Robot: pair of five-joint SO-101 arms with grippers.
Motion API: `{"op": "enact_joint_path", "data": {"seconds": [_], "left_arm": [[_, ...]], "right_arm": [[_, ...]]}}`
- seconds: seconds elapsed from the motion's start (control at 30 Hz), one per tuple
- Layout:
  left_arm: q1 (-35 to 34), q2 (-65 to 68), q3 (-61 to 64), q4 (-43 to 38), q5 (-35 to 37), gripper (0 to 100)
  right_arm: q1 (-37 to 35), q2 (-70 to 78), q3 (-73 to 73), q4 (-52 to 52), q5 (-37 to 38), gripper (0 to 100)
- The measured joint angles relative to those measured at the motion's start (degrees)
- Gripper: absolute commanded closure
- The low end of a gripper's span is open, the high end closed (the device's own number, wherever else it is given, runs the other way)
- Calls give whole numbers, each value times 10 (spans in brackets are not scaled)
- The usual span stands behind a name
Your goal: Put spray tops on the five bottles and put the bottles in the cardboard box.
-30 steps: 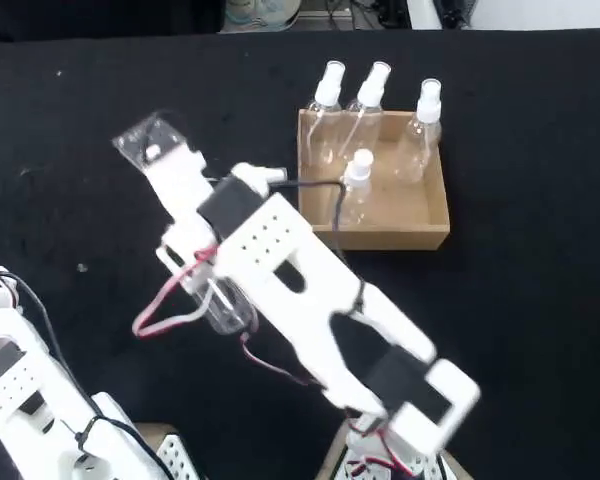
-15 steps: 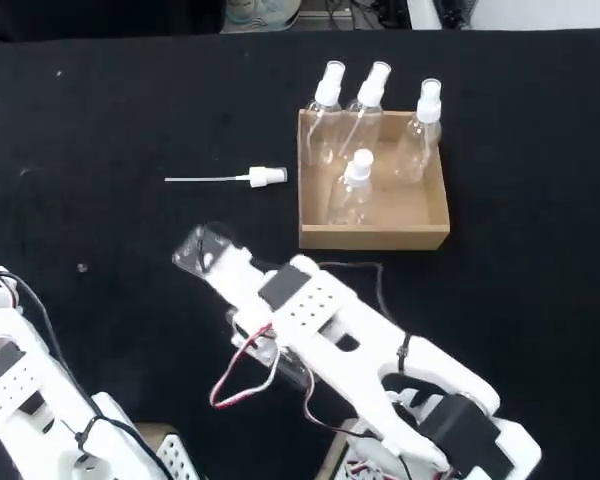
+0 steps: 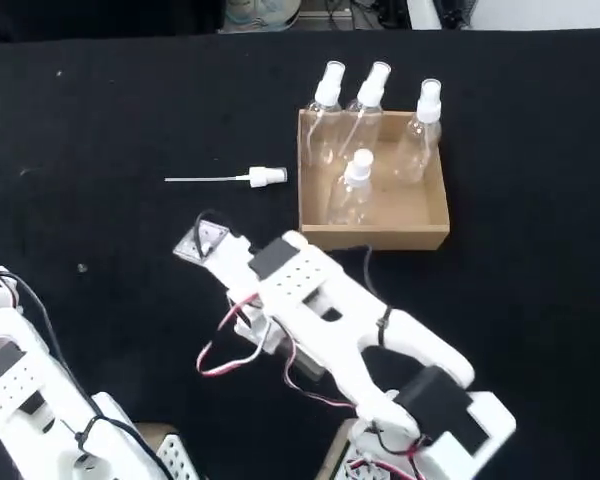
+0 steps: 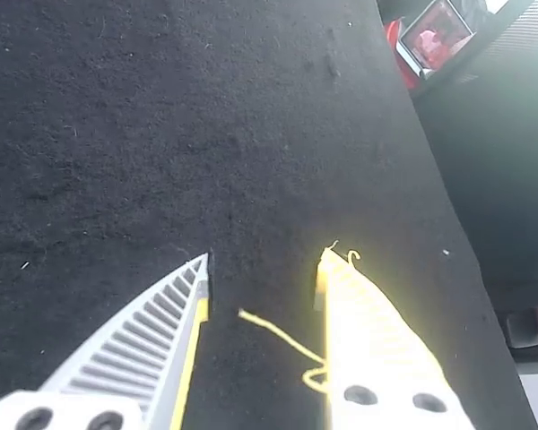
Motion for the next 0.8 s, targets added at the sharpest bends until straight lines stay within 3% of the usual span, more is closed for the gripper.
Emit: {"op": "enact_joint_path", "data": {"seconds": [0.23,0.4,0.63,0.8], "left_arm": [[4,0,0,0,0,812],[4,0,0,0,0,812],[4,0,0,12,0,811],[5,0,0,18,0,810]], "right_arm": [[0,69,-19,15,-24,805],[3,100,-20,-13,-25,987],[12,51,-20,6,-24,987],[102,-55,-19,69,-16,987]]}}
